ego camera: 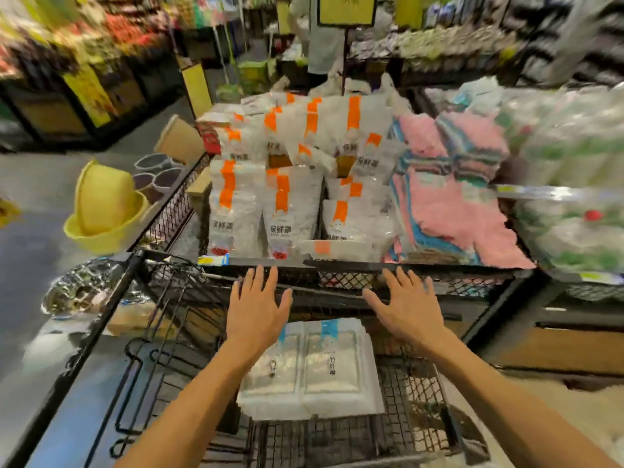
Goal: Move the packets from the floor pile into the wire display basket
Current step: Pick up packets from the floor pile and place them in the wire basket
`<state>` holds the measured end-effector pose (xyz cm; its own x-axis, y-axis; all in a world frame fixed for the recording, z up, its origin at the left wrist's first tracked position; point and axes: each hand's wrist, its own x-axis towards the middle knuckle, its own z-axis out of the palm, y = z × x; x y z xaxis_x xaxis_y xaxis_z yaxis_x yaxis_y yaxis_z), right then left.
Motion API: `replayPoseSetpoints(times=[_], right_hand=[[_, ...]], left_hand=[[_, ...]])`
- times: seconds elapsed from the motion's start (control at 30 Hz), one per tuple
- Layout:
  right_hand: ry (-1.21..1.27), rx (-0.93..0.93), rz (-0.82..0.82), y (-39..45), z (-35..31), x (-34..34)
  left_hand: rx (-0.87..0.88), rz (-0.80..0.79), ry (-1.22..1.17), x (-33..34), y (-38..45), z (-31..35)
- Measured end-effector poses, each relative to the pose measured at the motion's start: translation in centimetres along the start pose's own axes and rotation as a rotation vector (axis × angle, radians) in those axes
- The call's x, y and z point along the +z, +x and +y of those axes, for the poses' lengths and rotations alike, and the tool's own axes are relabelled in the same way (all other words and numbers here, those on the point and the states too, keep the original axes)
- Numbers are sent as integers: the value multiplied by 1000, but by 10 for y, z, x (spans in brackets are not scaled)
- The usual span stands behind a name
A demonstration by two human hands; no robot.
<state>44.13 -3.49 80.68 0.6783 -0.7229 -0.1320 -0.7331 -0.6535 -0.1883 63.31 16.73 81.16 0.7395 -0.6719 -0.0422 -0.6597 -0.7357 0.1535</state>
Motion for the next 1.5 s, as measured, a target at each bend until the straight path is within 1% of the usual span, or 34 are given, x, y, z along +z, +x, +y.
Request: replayPoseSetpoints(times=[0.17, 0.3, 0.5, 0.6, 0.77, 0.97, 1.2, 1.37, 1.5], right_hand=[[66, 158, 102, -63, 17, -23], [128, 362, 169, -133, 42, -32], [122, 696, 230, -261, 97, -31], [90, 777, 253, -308, 121, -31], [82, 949, 337, -397, 173, -27], [119, 1102, 374, -468, 241, -24], [181, 1253, 409, -544, 320, -7], [219, 1395, 390, -589, 356, 15], [242, 1515, 342, -612, 381, 41]], left_hand=[[217, 24, -62, -14, -7, 24], [404, -13, -97, -10, -29, 59], [709, -122, -106, 11, -88, 138], [819, -126, -100, 15, -108, 170], [1014, -132, -64, 23, -153, 251], [1158, -131, -21, 44, -207, 348], [1253, -214, 37, 76, -270, 434], [1358, -275, 113, 100, -301, 483], [1415, -325, 123, 129, -313, 524]])
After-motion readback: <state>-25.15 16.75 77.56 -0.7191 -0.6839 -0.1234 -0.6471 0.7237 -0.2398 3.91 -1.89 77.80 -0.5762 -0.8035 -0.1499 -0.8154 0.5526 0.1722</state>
